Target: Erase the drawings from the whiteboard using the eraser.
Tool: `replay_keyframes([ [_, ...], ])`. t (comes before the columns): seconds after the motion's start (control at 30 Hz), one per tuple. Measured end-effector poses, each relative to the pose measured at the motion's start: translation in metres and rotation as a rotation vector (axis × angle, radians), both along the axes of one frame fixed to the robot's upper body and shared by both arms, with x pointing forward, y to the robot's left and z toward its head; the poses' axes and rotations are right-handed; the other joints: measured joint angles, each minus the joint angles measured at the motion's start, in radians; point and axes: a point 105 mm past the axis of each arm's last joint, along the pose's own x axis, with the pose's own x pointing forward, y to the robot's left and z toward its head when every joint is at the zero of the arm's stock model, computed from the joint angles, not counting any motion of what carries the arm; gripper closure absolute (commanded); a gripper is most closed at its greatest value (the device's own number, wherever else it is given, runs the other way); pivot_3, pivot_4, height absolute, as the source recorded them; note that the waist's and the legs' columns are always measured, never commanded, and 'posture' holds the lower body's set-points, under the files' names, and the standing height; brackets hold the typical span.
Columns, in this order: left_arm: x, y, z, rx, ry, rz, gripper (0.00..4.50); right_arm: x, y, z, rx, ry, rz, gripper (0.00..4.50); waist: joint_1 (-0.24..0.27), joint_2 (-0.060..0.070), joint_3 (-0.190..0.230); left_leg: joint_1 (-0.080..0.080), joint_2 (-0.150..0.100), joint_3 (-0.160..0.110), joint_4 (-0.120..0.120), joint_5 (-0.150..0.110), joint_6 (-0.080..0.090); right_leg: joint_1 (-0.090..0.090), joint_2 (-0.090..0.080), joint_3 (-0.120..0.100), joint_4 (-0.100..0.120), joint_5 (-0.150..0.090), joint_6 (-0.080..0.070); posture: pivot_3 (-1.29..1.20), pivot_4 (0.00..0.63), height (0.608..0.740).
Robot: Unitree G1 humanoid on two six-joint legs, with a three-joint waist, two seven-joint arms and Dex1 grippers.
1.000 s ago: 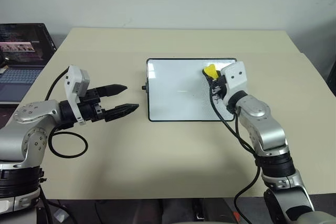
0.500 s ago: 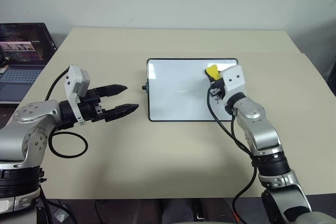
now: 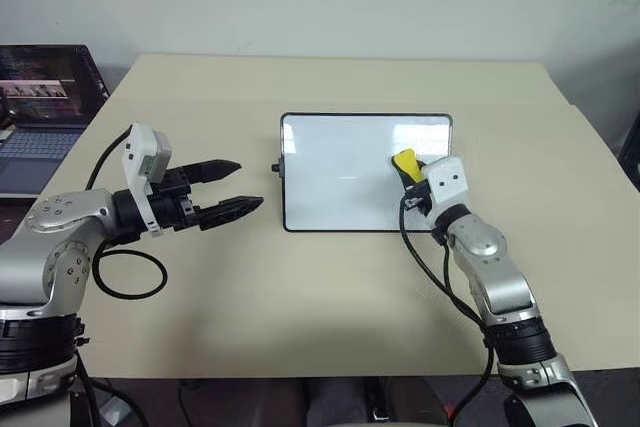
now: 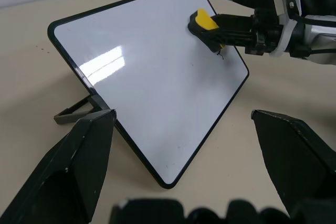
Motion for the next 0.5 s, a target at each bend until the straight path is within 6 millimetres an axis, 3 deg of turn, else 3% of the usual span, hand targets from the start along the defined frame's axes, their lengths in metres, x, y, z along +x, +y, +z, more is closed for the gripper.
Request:
replay_keyframes([
  [0.23,0.003,-0.002,0.000,0.001,0.007,-0.007,0.00,-0.023,-0.003,-0.033,-0.090,0.116,0.078,3.43,0.000,-0.004,-0.003,0.006,0.000,0.002,0.000,0.000,0.000,0.003,0.000,0.002,0.001,0.000,0.000,0.00,0.150,0.740],
  [0.5,0.003,-0.002,0.000,0.003,0.006,-0.016,0.00,-0.023,-0.003,-0.033,-0.099,0.130,0.085,3.45,-0.001,-0.004,-0.003,0.009,0.000,0.002,0.000,0.000,0.000,0.007,0.000,0.003,0.000,0.000,0.001,0.00,0.150,0.740],
])
